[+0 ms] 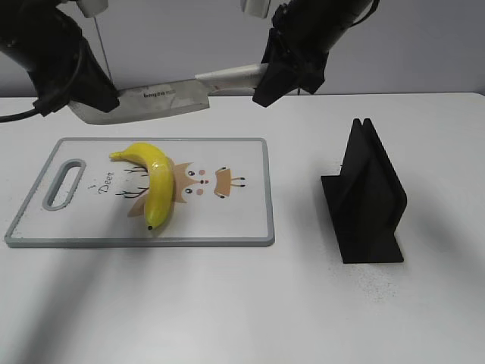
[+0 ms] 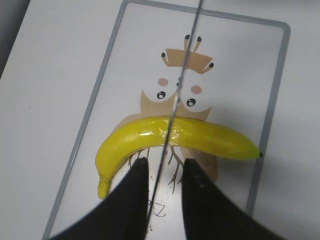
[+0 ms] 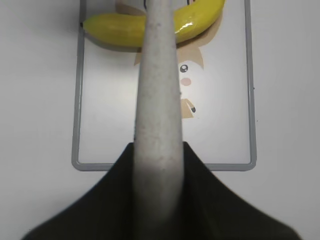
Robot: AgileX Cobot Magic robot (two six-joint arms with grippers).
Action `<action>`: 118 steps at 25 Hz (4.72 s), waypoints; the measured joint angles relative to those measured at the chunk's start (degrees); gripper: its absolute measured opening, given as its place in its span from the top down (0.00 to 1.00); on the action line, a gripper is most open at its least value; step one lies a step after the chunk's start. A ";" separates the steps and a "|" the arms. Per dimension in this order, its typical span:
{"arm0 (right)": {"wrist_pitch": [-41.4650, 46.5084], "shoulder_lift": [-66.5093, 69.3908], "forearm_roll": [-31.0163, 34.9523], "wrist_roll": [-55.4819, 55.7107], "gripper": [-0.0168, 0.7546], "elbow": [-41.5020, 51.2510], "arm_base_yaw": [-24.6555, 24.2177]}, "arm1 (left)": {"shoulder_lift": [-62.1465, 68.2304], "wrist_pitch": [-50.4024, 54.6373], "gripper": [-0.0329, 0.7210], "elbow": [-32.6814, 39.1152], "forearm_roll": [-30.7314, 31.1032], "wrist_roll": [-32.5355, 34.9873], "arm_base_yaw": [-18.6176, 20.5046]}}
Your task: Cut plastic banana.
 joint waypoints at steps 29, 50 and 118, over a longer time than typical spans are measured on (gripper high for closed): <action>-7.79 17.60 -2.25 -1.28 0.75 -0.72 -0.09 | 15.98 -9.90 0.91 1.20 2.31 -3.68 -0.29; 3.40 7.56 -7.24 -2.37 0.76 -11.61 0.46 | -0.95 -7.55 0.84 2.67 1.14 -6.03 -0.58; -22.17 -56.44 -27.16 89.49 0.76 60.60 0.34 | -100.98 13.67 0.19 49.90 18.51 -69.96 14.98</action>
